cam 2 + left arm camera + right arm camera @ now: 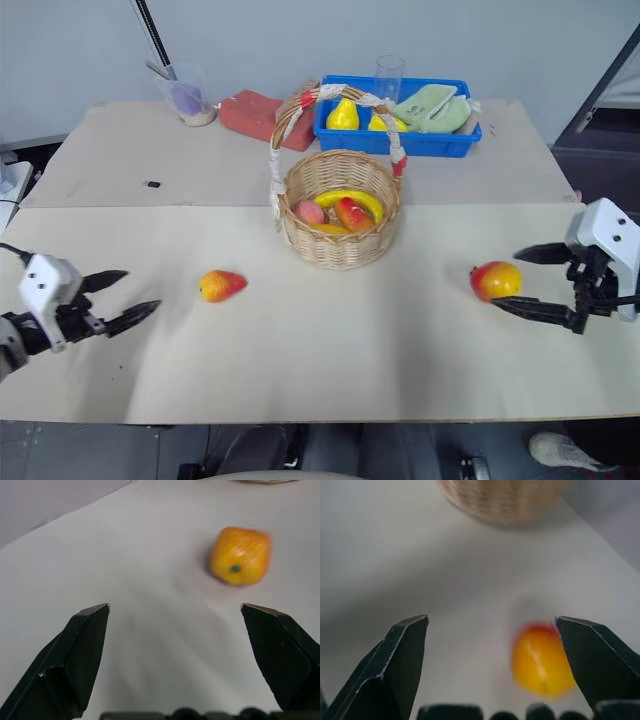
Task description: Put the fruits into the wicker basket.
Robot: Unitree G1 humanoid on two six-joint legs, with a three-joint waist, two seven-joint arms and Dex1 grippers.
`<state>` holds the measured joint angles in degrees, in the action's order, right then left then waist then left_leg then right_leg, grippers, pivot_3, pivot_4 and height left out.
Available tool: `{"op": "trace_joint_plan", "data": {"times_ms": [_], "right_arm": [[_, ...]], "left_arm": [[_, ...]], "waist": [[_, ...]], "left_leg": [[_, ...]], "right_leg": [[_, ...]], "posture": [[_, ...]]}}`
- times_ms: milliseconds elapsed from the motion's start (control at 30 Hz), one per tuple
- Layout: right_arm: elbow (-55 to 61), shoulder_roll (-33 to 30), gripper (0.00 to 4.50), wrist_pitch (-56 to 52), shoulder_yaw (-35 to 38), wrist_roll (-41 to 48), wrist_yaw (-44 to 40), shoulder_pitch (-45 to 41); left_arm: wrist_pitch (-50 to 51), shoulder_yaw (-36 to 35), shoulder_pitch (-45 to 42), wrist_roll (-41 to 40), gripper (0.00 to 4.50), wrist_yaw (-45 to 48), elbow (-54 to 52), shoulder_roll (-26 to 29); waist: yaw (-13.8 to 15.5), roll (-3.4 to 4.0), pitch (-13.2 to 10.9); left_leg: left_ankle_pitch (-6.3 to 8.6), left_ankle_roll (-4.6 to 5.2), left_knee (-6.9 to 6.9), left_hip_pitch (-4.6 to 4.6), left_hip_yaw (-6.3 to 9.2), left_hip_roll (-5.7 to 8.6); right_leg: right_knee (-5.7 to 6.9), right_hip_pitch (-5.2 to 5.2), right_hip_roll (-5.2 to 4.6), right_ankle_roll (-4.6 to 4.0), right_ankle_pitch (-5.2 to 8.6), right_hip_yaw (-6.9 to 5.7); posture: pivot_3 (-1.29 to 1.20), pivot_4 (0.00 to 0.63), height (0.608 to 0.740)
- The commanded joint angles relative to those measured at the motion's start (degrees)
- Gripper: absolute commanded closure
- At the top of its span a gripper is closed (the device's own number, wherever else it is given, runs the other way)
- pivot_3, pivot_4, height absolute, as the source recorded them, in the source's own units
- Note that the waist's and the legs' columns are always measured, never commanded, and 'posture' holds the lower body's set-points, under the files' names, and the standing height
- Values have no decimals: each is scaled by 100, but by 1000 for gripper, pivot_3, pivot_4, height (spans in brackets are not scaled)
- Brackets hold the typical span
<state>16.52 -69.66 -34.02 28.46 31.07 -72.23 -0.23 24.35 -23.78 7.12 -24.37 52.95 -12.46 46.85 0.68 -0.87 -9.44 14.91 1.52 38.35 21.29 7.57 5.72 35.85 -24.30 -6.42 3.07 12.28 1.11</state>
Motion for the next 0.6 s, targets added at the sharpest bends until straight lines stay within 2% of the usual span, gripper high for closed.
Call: {"op": "trace_joint_plan", "data": {"times_ms": [33,367,600], "right_arm": [[629,-33,28,-410,-89,547,155,-401],[1296,97,28,-897,-914,1408,479,-1601],[1348,155,28,-971,-1040,1530,591,-1729]], "left_arm": [[52,394,-327,7,0,-135,-169,-104],[-662,1839,-1456,742,0,-178,1114,-738],[-1064,2178,-2025,953,0,-230,1771,-1153]], "waist": [[2,0,0],[7,-1,0],[12,-5,0]], "left_leg": [[0,0,0,0,0,0],[1,3,0,4,-1,2],[2,4,1,9,-1,2]], "right_leg": [[0,1,0,0,0,0],[-2,-5,-1,-1,-1,-2],[-1,-9,-1,-1,-3,-3]], "posture": [[0,150,740],[0,150,740],[0,150,740]]}}
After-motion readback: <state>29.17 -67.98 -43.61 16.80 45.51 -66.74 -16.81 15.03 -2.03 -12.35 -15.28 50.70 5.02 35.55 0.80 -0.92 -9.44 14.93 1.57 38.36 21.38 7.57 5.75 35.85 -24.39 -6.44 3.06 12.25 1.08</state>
